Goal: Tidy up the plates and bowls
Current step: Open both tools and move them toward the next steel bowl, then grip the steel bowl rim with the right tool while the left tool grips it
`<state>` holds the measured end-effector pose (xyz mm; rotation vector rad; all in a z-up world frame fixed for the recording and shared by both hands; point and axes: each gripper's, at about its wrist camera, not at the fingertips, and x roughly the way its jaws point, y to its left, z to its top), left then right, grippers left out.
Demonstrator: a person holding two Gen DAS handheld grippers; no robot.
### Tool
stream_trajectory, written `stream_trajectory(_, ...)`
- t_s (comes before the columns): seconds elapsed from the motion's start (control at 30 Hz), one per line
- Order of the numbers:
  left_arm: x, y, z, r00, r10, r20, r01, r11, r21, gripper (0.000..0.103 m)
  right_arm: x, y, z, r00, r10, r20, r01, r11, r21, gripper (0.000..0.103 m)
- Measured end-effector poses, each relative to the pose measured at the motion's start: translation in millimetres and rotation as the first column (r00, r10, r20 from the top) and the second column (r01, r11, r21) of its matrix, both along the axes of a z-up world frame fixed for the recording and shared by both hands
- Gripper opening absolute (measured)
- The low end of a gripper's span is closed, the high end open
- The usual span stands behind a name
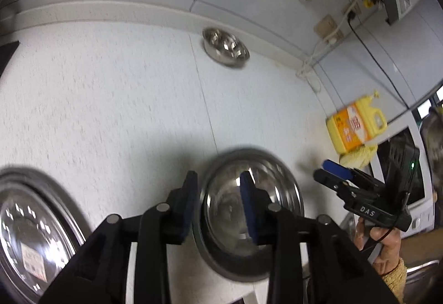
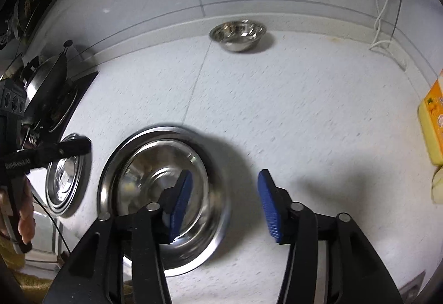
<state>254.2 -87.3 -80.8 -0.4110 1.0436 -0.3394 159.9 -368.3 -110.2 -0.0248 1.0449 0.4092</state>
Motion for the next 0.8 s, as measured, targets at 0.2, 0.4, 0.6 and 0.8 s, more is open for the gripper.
stream_trajectory(0.2,67.3,10.5,-5.4,1.000,-0.015,-0.025,0.015,1.000,0.008,0.040,48.0,-37.5,8.5,0.997,-0.043,0.069,0.047,0.998,-0.053,0.053)
stream_trajectory(0.4,153.4,24.4,-27.7,0.999,0.027,-0.046,-0.028,0.999,-0.030,0.041,119.9,-92.1,-2.0,0.976,-0.189,0.112,0.196,0.979,-0.062,0.054)
stream_trajectory(0.6,240.8,21.0,-44.8,0.995,0.070,-0.064,-0.077,0.992,-0.100,0.041,208.1,-112.5,-26.3,0.951,-0.295,0.091,0.300,0.952,-0.052,0.054)
stream_trajectory(0.8,306.4,0.7,-56.8,0.998,0.023,-0.059,-0.025,0.999,-0.037,0.041,282.2,-91.6,-50.2,0.982,-0.168,-0.087,0.184,0.954,0.237,0.064)
